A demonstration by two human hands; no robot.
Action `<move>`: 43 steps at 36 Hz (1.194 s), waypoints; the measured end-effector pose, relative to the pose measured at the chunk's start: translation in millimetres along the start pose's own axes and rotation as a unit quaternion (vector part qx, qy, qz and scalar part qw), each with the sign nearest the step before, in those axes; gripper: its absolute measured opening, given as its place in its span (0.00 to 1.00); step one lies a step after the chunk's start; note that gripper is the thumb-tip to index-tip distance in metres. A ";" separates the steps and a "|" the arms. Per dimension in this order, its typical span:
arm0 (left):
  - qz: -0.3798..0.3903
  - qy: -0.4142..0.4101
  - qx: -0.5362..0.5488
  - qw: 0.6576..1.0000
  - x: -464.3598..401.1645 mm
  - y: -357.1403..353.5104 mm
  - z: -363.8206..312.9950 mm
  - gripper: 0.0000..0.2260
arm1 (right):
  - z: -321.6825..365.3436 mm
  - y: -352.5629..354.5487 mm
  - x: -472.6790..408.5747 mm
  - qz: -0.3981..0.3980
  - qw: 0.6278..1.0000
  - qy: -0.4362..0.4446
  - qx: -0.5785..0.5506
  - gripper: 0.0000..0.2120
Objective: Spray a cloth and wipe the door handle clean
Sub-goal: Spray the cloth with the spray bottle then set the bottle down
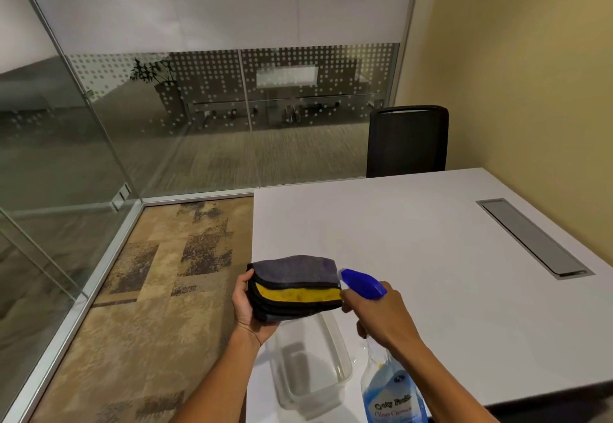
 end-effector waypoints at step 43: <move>-0.064 -0.122 0.076 0.988 54.1 64.2 -56.4 0.21 | -31.6 -85.9 -1.3 0.194 0.967 0.113 -0.119 0.16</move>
Point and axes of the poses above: each hand's wrist, its own x-axis away from the middle knuckle, its own y-axis out of the back of the hand, z = x × y, the point moved 7 cm from there along -x, towards the middle knuckle, and after that the axes turned 15 degrees about -z, right-handed, at the moved point
